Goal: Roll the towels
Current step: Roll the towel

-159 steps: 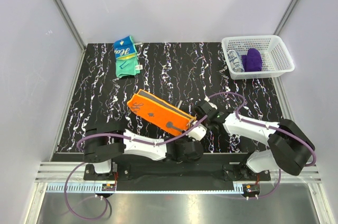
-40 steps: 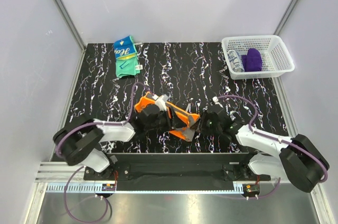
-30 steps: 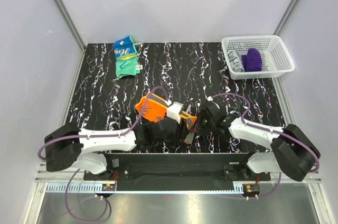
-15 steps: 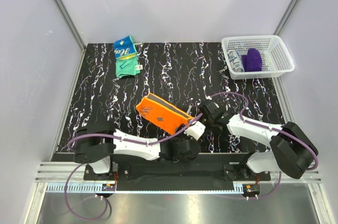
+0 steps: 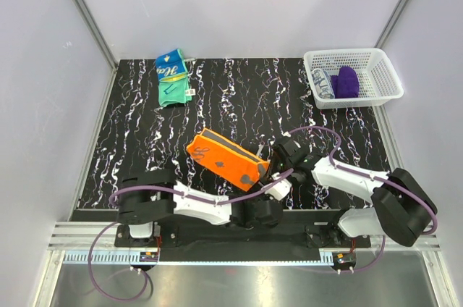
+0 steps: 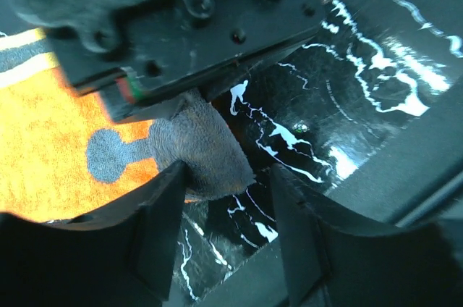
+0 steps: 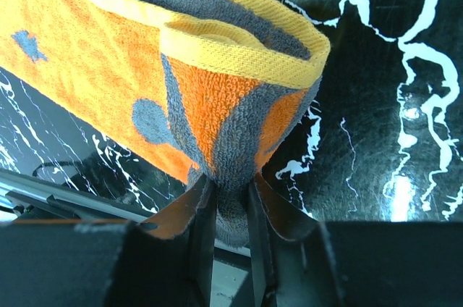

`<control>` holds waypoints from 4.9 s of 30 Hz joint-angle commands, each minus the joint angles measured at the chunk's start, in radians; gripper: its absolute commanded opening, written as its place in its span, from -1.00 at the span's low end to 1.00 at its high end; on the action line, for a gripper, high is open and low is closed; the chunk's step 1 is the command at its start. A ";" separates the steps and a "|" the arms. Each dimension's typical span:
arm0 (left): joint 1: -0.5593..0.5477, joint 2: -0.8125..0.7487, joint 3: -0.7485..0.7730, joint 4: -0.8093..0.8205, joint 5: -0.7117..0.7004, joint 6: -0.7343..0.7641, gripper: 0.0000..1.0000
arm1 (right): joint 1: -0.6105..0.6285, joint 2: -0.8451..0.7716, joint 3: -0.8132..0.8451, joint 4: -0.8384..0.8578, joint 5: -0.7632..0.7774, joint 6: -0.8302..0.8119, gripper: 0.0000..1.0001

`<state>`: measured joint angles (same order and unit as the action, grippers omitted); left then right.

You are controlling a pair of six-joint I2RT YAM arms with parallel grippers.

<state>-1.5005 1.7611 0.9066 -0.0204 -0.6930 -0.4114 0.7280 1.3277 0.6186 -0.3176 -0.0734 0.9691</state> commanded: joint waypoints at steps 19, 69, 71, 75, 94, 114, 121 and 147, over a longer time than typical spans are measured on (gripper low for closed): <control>0.088 -0.003 -0.027 0.071 0.058 -0.043 -0.89 | 0.014 -0.166 0.076 -0.208 0.056 -0.013 0.22; 0.500 -0.201 -0.463 0.836 0.926 -0.550 -1.00 | -0.036 -0.641 -0.335 0.281 0.030 0.063 0.71; 0.511 -0.181 -0.474 0.898 0.951 -0.578 -1.00 | -0.036 -0.618 -0.345 0.308 0.030 0.068 0.71; 0.537 -0.106 -0.505 0.999 0.997 -0.616 -1.00 | -0.036 -0.562 -0.367 0.362 0.021 0.069 0.69; 0.609 0.123 -0.586 1.481 1.090 -0.859 -1.00 | -0.036 -0.302 -0.431 0.670 0.018 0.091 0.45; 0.663 0.173 -0.606 1.526 1.142 -0.886 -0.90 | -0.035 -0.047 -0.409 0.911 -0.063 0.071 -0.38; 0.663 -0.006 -0.589 1.250 1.116 -0.758 -0.23 | -0.035 -0.185 -0.350 0.591 -0.006 0.062 -0.53; 0.085 -0.181 -0.103 0.086 0.090 -0.060 0.36 | -0.027 -0.001 -0.076 0.118 0.017 0.083 -0.60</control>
<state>-1.3857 1.5398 0.7399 0.0505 -0.4847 -0.5323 0.6930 1.3090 0.5182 -0.1490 -0.0689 1.0454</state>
